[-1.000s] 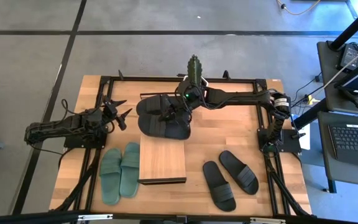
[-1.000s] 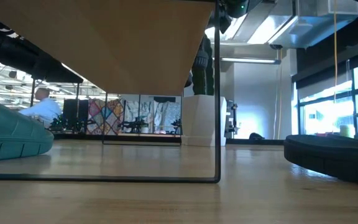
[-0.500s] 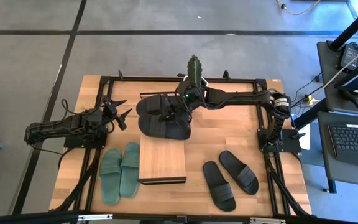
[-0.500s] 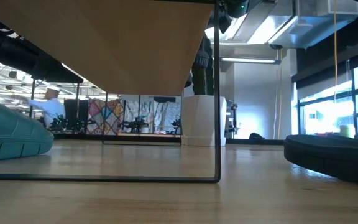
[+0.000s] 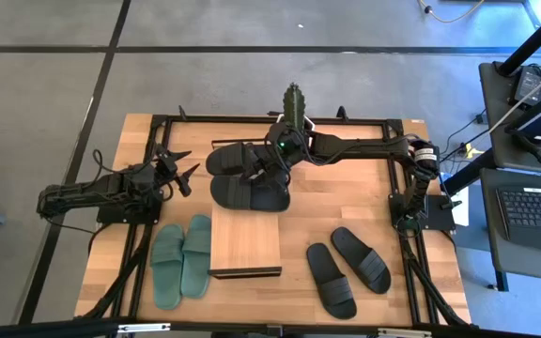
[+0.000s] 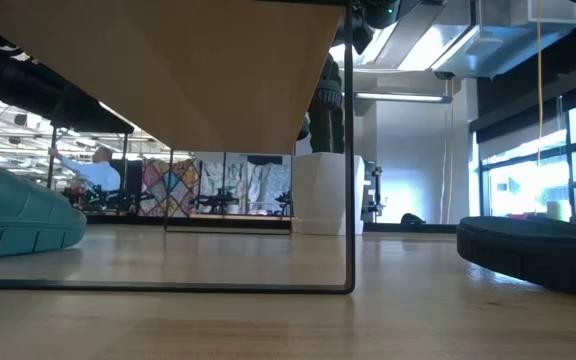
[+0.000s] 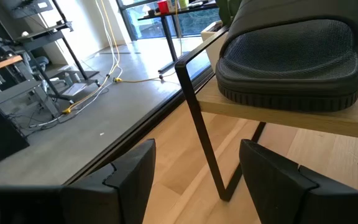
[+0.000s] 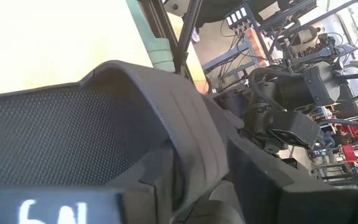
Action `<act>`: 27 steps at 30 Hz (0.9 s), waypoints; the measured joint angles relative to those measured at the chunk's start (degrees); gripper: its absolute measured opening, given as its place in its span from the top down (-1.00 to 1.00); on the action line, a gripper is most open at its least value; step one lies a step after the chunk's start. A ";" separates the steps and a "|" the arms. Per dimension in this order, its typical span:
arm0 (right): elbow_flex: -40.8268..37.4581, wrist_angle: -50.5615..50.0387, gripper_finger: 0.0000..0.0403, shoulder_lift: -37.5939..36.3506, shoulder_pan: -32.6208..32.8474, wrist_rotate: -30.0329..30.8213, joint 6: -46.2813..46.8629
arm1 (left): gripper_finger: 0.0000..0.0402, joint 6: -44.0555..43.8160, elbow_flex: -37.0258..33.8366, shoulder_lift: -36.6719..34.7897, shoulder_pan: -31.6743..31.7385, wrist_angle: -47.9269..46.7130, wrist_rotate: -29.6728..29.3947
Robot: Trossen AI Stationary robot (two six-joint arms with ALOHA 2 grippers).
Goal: Pick and place slides into the shelf
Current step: Put the black slides on the shelf
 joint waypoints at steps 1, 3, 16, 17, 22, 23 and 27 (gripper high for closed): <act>0.00 0.00 0.25 0.00 0.01 0.00 0.00 | -0.12 0.00 0.00 0.00 0.01 0.00 0.00; 0.00 0.00 0.18 0.00 0.01 0.00 0.04 | -0.12 0.00 0.00 0.00 -0.01 0.02 0.00; 0.00 0.04 0.05 0.00 0.01 0.16 5.08 | -0.12 0.00 0.00 0.00 -0.01 0.00 0.00; 0.00 0.04 0.05 0.00 0.01 0.39 6.43 | -0.12 0.00 0.00 0.00 -0.01 0.00 0.00; 0.00 -0.14 0.05 0.00 0.19 7.14 9.80 | -0.12 0.00 0.00 0.00 0.00 0.00 0.00; 0.00 -0.25 0.05 0.00 0.23 8.20 10.43 | -0.12 -0.01 0.00 0.00 -0.01 0.00 0.00; 0.01 -1.69 0.05 0.00 0.25 9.68 10.88 | -0.12 0.00 0.00 0.00 -0.01 0.00 0.01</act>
